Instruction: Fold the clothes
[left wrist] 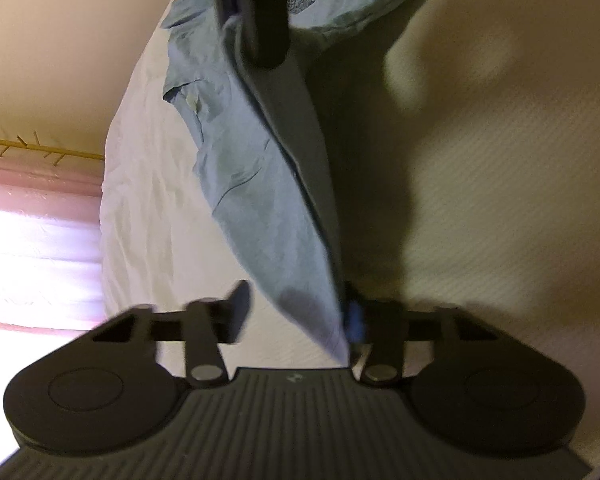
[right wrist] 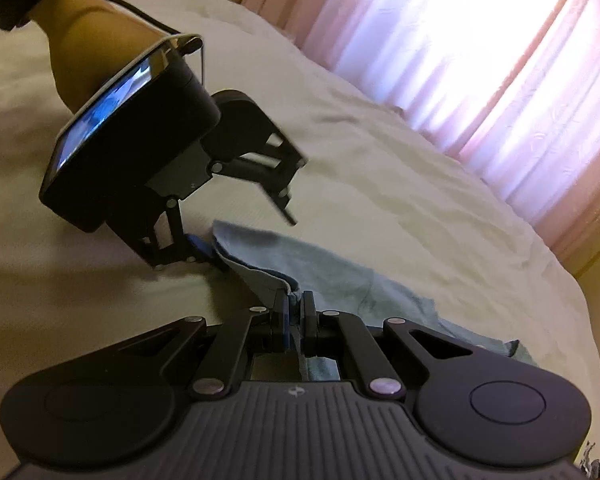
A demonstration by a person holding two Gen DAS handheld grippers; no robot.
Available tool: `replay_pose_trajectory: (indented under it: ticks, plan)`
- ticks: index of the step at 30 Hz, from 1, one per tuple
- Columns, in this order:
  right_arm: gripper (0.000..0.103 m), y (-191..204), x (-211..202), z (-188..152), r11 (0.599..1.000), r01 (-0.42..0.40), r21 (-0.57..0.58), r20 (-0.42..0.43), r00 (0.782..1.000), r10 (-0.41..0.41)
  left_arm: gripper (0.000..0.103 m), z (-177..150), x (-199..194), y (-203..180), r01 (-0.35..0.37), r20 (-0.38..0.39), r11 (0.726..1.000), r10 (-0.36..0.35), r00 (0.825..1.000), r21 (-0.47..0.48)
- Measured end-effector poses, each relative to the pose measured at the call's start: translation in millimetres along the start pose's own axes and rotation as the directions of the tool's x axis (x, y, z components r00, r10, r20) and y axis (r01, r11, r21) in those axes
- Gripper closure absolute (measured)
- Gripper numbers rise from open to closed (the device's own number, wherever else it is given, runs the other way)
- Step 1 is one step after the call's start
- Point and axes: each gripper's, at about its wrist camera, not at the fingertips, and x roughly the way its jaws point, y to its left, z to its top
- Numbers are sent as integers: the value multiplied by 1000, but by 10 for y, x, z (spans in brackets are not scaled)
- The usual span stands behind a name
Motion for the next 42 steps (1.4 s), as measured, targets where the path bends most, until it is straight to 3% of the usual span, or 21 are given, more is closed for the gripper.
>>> replay_pose_trajectory:
  ticks: [4,8,11,13,16,18,20,23,27,31,33,35,37,42]
  plan:
    - [102,-60,-29,-14,1000,-6,14,-16,1000,7,94,10,-19,142,5,-10,998,-4,1000,60]
    - [102,-157,-39,-44,996,-33,84,-25,999,35,96,124,-26,420,-21,-14,992,23,1000,127]
    - [101,-405,-85,-126,951,-96,295,-7,995,102,96,354,3,675,-40,-12,987,42,999,157]
    - [100,-615,-91,-234,869,-151,471,24,987,159,96,560,56,827,-40,-10,984,43,999,175]
    - [99,-915,-31,-509,681,-218,699,78,970,231,95,927,185,1014,-27,1,981,27,1000,194]
    - [98,-1075,8,-713,551,-238,800,104,959,263,95,1164,271,1034,-6,12,975,3,1000,220]
    - [98,-1138,-2,-937,463,-228,857,100,953,284,95,1361,378,1025,17,23,973,-23,999,228]
    - [94,-1259,44,-1229,372,-214,903,94,944,315,92,1567,532,931,66,10,969,-70,997,240]
    - [79,-1335,154,-1535,305,-198,932,74,924,375,70,1679,744,937,112,-34,979,-107,994,173]
    - [77,-1481,102,-1745,301,-165,939,46,929,366,69,1506,745,1153,107,-103,994,-108,989,-15]
    - [77,-1503,7,-1777,325,-154,933,34,937,347,68,1355,705,1304,91,-143,978,-119,983,-188]
    - [77,-1545,-19,-1757,357,-163,920,38,943,332,68,1209,651,1400,72,-171,927,-144,975,-367]
    - [76,-1585,-40,-1727,390,-174,904,45,947,318,68,1124,576,1396,63,-180,857,-179,967,-512]
    - [76,-1621,196,-1488,480,-279,832,124,936,329,68,1240,322,1018,98,-132,723,-255,958,-683]
